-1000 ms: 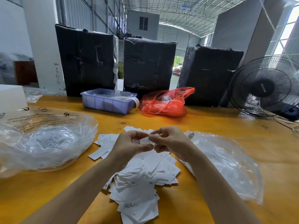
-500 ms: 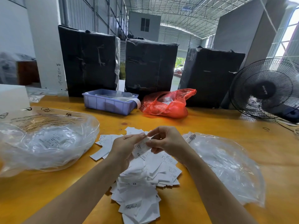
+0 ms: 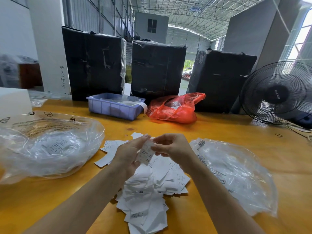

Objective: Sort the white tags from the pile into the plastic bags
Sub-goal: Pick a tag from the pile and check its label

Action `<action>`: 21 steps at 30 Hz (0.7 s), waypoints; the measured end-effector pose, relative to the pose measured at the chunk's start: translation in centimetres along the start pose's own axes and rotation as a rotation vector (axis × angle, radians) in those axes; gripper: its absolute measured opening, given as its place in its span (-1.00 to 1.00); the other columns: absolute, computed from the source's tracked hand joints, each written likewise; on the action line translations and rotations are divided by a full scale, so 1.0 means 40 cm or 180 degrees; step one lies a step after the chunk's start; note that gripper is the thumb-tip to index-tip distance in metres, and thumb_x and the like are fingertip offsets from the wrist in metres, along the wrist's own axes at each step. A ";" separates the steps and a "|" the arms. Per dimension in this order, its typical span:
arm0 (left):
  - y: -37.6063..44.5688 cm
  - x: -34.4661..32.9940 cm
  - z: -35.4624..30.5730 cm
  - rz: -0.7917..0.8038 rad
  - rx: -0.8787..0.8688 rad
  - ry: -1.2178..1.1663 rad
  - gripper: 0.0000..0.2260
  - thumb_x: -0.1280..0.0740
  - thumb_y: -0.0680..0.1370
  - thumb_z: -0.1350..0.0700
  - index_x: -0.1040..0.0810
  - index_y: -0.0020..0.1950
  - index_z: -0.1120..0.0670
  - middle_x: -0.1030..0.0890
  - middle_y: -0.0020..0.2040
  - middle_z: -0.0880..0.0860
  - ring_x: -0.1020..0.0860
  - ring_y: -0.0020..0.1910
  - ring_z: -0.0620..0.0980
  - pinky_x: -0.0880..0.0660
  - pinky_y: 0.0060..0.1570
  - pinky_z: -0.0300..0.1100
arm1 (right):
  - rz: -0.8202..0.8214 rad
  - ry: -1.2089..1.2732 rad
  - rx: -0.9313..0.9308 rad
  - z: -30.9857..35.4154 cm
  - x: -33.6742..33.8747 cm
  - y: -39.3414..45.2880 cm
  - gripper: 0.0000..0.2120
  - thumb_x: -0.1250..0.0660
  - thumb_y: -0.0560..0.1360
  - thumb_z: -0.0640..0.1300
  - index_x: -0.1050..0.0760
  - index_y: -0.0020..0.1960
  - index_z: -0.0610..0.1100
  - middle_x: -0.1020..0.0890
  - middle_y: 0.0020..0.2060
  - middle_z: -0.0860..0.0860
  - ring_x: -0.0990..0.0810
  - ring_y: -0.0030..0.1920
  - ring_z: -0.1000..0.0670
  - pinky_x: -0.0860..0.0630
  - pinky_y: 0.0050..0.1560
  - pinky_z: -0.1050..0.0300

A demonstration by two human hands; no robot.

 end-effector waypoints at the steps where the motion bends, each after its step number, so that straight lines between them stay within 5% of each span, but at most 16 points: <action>1: 0.001 0.000 -0.001 0.0084 0.0076 0.0125 -0.88 -0.46 0.41 0.08 -0.65 -0.11 0.10 -0.68 -0.20 0.06 -0.57 -0.15 0.05 -0.48 -0.18 -0.12 | -0.0079 0.0018 -0.0065 0.000 0.008 0.000 -0.89 -0.44 0.41 -0.31 -0.60 -0.06 -0.26 -0.63 -0.35 -0.03 -0.53 -0.43 0.15 -0.42 -0.38 0.35; 9: 0.004 0.021 -0.008 0.0469 0.0203 0.1023 -0.73 -0.49 0.36 0.07 -0.61 -0.06 0.22 -0.68 -0.28 0.12 -0.61 -0.42 -0.06 -0.51 -0.47 -0.31 | -0.0357 0.0057 -0.0459 -0.007 0.037 0.002 -0.97 -0.40 0.46 -0.30 -0.62 -0.15 -0.26 -0.63 -0.39 -0.07 -0.52 -0.51 0.16 -0.34 -0.51 0.41; 14: 0.004 0.025 -0.017 0.0454 -0.0186 0.1550 -0.92 -0.48 0.40 0.21 -0.64 -0.20 0.21 -0.60 -0.49 0.02 -0.53 -0.55 -0.13 -0.47 -0.50 -0.35 | -0.0310 -0.0119 -0.0375 0.005 0.037 0.000 -0.92 -0.38 0.46 -0.33 -0.60 -0.08 -0.34 -0.64 -0.39 -0.09 -0.53 -0.52 0.15 -0.36 -0.50 0.37; 17: 0.013 0.058 -0.065 0.0099 -0.0731 0.2129 -0.89 -0.49 0.42 0.19 -0.63 -0.24 0.21 -0.62 -0.38 0.12 -0.55 -0.56 -0.11 -0.43 -0.55 -0.35 | -0.0190 -0.0538 -0.0330 0.037 0.068 -0.007 -0.94 -0.37 0.49 -0.25 -0.60 -0.09 -0.23 -0.69 -0.33 -0.03 -0.61 -0.43 0.13 -0.46 -0.43 0.34; 21: 0.031 0.164 -0.182 -0.1005 -0.1623 0.3001 -0.84 -0.44 0.48 0.15 -0.60 -0.28 0.16 -0.63 -0.33 0.14 -0.56 -0.54 -0.13 -0.47 -0.43 -0.26 | 0.0027 -0.1274 -0.0545 0.085 0.182 -0.030 -0.89 -0.38 0.49 -0.17 -0.60 -0.15 -0.20 -0.70 -0.34 -0.02 -0.66 -0.39 0.07 -0.47 -0.45 0.31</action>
Point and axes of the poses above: each hand's wrist, its own y-axis towards the middle knuckle, its own x-axis out of the back of the hand, z = x × y, the point moved 1 cm from there along y, towards the middle knuckle
